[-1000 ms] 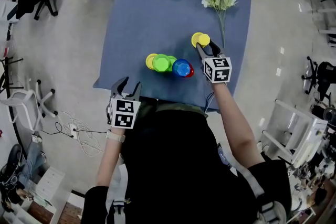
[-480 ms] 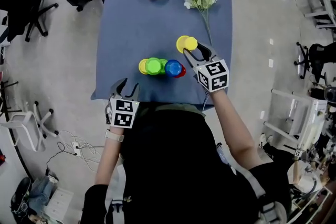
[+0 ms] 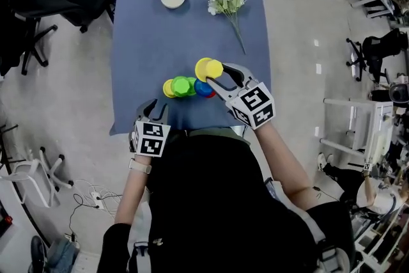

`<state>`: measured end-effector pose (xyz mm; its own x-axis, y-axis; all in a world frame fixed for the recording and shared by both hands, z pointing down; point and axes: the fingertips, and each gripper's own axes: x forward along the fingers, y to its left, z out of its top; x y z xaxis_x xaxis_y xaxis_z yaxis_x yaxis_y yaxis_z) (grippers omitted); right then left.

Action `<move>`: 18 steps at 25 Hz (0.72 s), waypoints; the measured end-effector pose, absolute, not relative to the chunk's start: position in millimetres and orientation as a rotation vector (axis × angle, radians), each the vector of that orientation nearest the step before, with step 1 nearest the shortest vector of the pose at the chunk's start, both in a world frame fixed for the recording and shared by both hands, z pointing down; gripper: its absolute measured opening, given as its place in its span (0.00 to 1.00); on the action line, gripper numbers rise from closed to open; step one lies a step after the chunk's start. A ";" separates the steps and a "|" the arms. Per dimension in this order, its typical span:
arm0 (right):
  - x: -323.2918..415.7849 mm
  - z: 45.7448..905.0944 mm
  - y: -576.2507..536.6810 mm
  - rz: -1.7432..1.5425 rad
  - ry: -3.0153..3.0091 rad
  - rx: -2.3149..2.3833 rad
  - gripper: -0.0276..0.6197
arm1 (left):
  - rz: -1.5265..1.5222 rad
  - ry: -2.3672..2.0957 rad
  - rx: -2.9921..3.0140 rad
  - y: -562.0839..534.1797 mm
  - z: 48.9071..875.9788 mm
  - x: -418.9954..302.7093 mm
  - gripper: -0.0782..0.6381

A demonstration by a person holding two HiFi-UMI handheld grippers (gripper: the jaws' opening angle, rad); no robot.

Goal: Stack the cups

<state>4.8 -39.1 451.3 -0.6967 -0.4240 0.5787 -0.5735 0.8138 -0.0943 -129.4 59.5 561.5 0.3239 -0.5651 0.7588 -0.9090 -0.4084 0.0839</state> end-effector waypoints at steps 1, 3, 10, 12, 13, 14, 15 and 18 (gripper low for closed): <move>1.0 450.0 -33.6 0.364 -2.441 0.719 0.39 | 0.907 -1.287 2.092 58.6 562.4 -130.2 0.29; -6.2 450.0 -23.5 0.365 -2.428 0.696 0.39 | 0.924 -1.273 2.100 56.4 563.7 -132.0 0.27; -19.8 458.9 -1.2 0.362 -2.395 0.665 0.39 | 0.916 -1.256 2.119 50.2 565.3 -135.3 0.19; -22.6 463.2 2.2 0.353 -2.383 0.662 0.39 | 0.910 -1.245 2.123 50.7 565.5 -136.0 0.17; -23.4 465.1 3.6 0.349 -2.378 0.662 0.39 | 0.905 -1.240 2.124 51.1 565.4 -136.0 0.16; -23.7 466.6 4.6 0.347 -2.374 0.665 0.39 | 0.901 -1.236 2.125 51.8 565.4 -135.8 0.15; -23.7 467.8 5.5 0.346 -2.370 0.670 0.39 | 0.899 -1.231 2.126 52.5 565.4 -135.5 0.15; -24.3 469.3 6.6 0.350 -2.361 0.680 0.39 | 0.902 -1.218 2.129 53.4 566.1 -136.0 0.14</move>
